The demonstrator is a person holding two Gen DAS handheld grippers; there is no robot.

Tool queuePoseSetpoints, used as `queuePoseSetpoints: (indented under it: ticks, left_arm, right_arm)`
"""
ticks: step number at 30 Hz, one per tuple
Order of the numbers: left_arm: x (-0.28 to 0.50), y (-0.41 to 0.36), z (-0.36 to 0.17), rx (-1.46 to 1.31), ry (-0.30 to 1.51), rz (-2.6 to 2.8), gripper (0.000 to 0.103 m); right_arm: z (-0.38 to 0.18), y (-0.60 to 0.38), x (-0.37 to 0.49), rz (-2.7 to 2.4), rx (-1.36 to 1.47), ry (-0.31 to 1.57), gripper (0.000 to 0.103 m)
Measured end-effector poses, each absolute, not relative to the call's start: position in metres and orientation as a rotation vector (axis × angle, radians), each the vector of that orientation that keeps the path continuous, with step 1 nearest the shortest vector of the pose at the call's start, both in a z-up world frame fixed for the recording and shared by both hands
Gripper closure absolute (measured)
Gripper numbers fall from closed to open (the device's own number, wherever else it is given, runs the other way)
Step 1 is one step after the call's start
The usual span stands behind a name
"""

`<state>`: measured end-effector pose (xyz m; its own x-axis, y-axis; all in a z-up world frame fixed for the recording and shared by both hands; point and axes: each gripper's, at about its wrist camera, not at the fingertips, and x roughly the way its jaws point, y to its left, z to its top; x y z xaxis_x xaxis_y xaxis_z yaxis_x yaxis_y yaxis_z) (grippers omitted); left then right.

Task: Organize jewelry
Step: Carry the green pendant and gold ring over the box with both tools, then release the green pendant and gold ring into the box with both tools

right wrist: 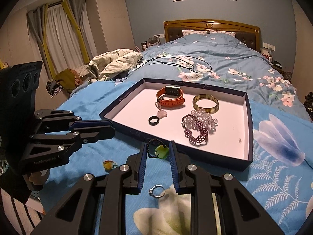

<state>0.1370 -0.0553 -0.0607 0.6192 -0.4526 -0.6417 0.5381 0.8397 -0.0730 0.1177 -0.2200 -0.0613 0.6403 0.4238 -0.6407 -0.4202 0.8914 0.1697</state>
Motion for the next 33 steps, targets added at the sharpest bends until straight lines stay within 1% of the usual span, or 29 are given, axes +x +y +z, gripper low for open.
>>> queuePoseSetpoints:
  ticks: [19, 33]
  left_arm:
    - [0.176, -0.061, -0.061, 0.113, 0.707, -0.537, 0.091]
    - [0.195, -0.068, -0.07, 0.115, 0.73, -0.519, 0.091]
  right_arm:
    - [-0.06, -0.224, 0.147, 0.441, -0.008, 0.724, 0.082]
    - [-0.069, -0.225, 0.168, 0.42, -0.009, 0.747, 0.082]
